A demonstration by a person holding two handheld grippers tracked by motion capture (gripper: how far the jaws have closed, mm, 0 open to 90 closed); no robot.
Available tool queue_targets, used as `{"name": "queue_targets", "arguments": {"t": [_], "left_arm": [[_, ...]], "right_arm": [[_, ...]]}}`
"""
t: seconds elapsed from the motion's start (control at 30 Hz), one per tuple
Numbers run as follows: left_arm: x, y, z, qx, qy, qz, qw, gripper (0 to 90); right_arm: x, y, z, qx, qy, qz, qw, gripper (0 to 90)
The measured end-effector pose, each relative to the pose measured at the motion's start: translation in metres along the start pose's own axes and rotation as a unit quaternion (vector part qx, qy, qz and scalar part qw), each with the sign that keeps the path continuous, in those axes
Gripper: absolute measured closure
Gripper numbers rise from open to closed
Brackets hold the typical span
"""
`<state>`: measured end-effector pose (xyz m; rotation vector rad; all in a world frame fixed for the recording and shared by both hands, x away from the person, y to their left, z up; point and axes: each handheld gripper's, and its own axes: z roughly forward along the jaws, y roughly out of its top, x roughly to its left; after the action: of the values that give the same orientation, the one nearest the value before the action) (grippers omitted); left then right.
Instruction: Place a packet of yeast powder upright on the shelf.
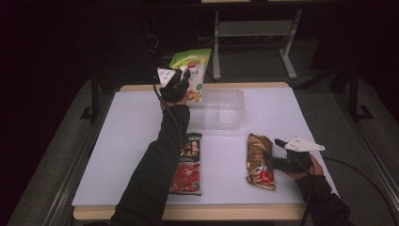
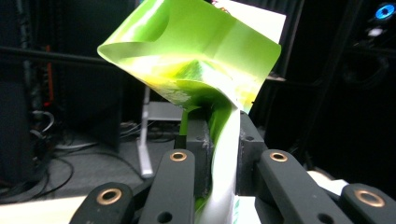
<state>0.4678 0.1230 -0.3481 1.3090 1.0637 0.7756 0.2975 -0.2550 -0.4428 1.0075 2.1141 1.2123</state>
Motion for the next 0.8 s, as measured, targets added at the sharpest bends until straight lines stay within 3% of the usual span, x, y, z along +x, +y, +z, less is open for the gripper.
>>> {"name": "queue_targets", "arguments": {"t": [0.03, 0.2, 0.3, 0.4, 0.5, 0.53, 0.57, 0.63, 0.67, 0.7, 0.73, 0.77, 0.8], "left_arm": [[0.001, -0.004, 0.000, -0.004, -0.004, -0.009, 0.9999, 79.8], [-0.005, -0.017, 0.003, 0.003, -0.024, -0.014, 0.9996, 79.9], [-0.009, -0.023, 0.005, 0.027, -0.038, 0.004, 0.9989, 79.7], [-0.010, -0.025, 0.006, 0.067, -0.059, 0.041, 0.9952, 79.0], [-0.006, -0.021, 0.002, 0.084, -0.078, 0.052, 0.9921, 78.5], [-0.003, -0.017, 0.002, 0.100, -0.089, 0.048, 0.9898, 78.0], [-0.001, -0.013, 0.001, 0.107, -0.092, 0.054, 0.9885, 76.9], [0.002, -0.006, -0.001, 0.127, -0.112, 0.068, 0.9832, 76.1], [0.006, -0.002, -0.002, 0.145, -0.120, 0.077, 0.9792, 74.4], [0.007, 0.000, -0.003, 0.154, -0.123, 0.083, 0.9769, 71.9], [0.011, 0.003, -0.003, 0.175, -0.139, 0.088, 0.9707, 71.0], [0.013, 0.005, -0.004, 0.181, -0.138, 0.099, 0.9686, 68.4], [0.014, 0.006, -0.005, 0.179, -0.138, 0.106, 0.9683, 67.1]], "right_arm": [[0.000, 0.000, 0.001, 0.000, 0.000, -0.001, 1.0000, 33.3], [0.000, -0.001, 0.001, 0.002, 0.000, -0.003, 1.0000, 33.4], [0.000, -0.001, 0.002, 0.003, 0.002, -0.002, 1.0000, 33.3], [0.001, -0.001, 0.001, 0.005, 0.001, -0.009, 0.9999, 33.4], [0.001, -0.001, 0.002, 0.005, 0.001, -0.008, 1.0000, 33.4], [0.001, -0.001, 0.003, 0.006, 0.001, -0.007, 1.0000, 33.3], [0.002, -0.002, 0.003, 0.008, 0.003, -0.007, 0.9999, 33.4], [0.003, -0.002, 0.004, 0.012, 0.005, -0.010, 0.9999, 33.3], [0.003, -0.002, 0.004, 0.013, 0.006, -0.012, 0.9998, 33.4], [0.003, -0.001, 0.004, 0.013, 0.006, -0.012, 0.9998, 33.3], [0.003, -0.001, 0.004, 0.013, 0.005, -0.013, 0.9998, 33.3], [0.004, -0.001, 0.004, 0.014, 0.007, -0.013, 0.9998, 33.3], [0.004, -0.001, 0.005, 0.016, 0.009, -0.014, 0.9997, 33.3]]}}
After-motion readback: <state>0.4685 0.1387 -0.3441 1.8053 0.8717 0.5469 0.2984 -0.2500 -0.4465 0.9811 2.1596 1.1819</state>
